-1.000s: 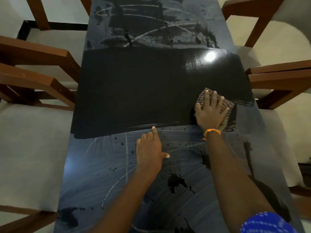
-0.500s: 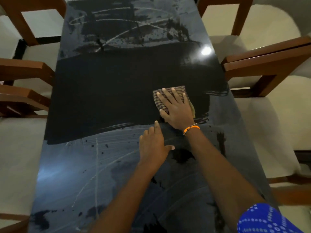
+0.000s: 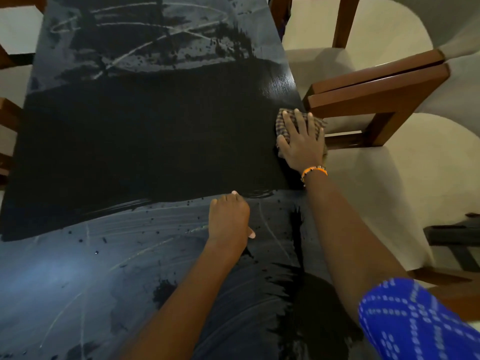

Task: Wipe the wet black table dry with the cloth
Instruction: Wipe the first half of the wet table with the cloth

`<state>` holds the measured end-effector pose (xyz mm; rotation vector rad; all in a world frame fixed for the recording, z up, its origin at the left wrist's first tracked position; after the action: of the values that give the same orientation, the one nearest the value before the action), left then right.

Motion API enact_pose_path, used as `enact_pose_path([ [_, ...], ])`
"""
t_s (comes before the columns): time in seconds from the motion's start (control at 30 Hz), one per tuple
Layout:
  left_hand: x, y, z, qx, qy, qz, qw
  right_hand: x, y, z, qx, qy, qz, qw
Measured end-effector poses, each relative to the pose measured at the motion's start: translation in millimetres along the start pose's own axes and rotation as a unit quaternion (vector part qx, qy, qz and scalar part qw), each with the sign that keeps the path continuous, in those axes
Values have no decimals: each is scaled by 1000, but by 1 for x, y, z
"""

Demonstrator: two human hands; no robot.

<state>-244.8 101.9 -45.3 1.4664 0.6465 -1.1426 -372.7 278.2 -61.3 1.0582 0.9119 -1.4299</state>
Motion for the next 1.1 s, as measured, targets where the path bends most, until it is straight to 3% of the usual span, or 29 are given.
enact_pose_path([
  [0.2,-6,2,0,-13,-9,2,1000,0,-8,1,-24,-5,15,1000],
  [0.4,-11,4,-3,-12,-2,-1,1000,-6,93,-10,-11,13,2,1000],
  [0.63,6,21,15,-46,129,-41,990,12,148,15,46,8,7,999],
  [0.87,30,66,99,-139,214,-104,961,43,146,116,-38,10,44,998],
  [1.1,60,119,214,-228,232,-85,942,81,156,246,-105,0,66,992],
])
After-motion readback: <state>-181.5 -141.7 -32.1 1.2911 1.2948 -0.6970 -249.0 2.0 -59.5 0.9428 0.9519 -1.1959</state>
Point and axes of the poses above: each hand's wrist, its own y-axis away from the middle knuckle, its own x-axis out of the palm, z = x × y, the point moved 7 cm from there along -y, towards the middle knuckle, and after that the axes turned 6 degrees about -y, right-handed, at the moved point
